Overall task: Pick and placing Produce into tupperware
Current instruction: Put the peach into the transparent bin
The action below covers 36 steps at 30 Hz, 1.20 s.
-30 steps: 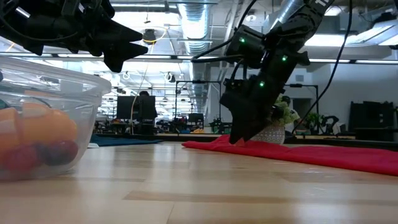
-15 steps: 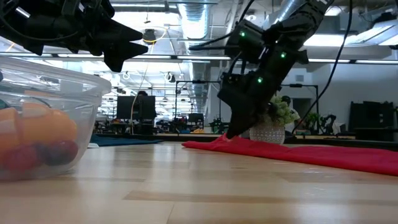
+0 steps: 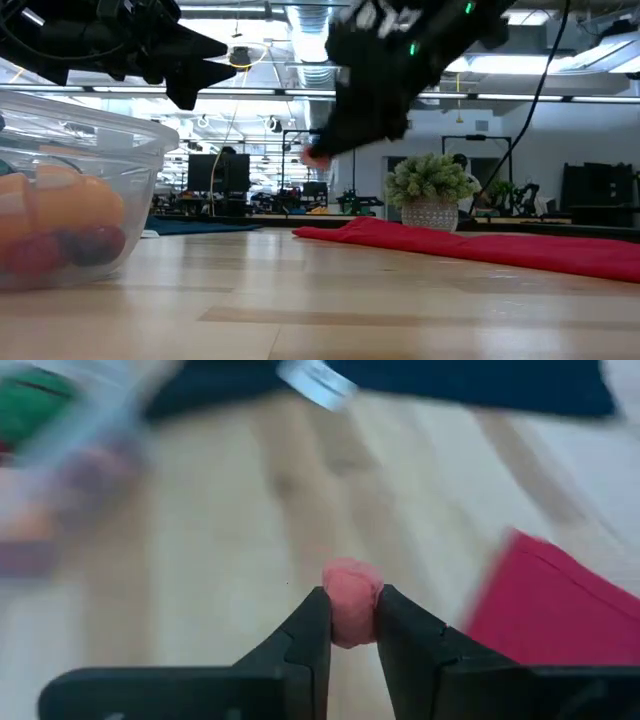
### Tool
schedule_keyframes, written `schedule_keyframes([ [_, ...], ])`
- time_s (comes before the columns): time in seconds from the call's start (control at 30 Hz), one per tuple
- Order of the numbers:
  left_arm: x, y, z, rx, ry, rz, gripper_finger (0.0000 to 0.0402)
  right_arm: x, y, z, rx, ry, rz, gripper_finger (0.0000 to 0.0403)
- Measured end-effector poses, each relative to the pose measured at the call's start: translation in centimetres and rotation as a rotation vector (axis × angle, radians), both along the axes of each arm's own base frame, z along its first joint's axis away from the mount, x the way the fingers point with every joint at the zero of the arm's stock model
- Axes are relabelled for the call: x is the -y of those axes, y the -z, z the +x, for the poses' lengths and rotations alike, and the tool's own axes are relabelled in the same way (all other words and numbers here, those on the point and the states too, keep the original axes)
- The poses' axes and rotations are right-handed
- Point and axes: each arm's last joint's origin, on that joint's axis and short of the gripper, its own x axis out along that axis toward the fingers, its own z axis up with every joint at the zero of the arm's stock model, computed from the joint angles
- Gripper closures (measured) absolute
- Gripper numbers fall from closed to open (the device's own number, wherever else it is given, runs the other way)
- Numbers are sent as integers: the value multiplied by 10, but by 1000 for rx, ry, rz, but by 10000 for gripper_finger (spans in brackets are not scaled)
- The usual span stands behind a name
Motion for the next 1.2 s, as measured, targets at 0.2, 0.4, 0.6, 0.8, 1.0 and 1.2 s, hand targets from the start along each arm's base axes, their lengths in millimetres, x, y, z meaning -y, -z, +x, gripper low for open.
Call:
schedule_keyframes([
  [0.2, -3, 0, 0, -1, -106, -1, 210, -43, -20, 6, 154, -202, 105, 309],
  [0.4, -4, 4, 0, -39, -143, -66, 210, -72, -34, 9, 324, -402, 238, 309],
  [0.6, 2, -6, -4, 43, 78, -13, 210, -75, -36, 8, 342, -414, 245, 309],
  [0.8, 5, -8, -21, 102, 17, -4, 210, -76, -40, 10, 388, -426, 239, 309],
  [1.0, 7, -4, -43, 159, 8, 27, 210, -76, -42, 11, 411, -432, 233, 310],
  [1.2, 7, -2, -58, 123, 17, 42, 210, -84, -37, 28, 389, -493, 249, 310],
])
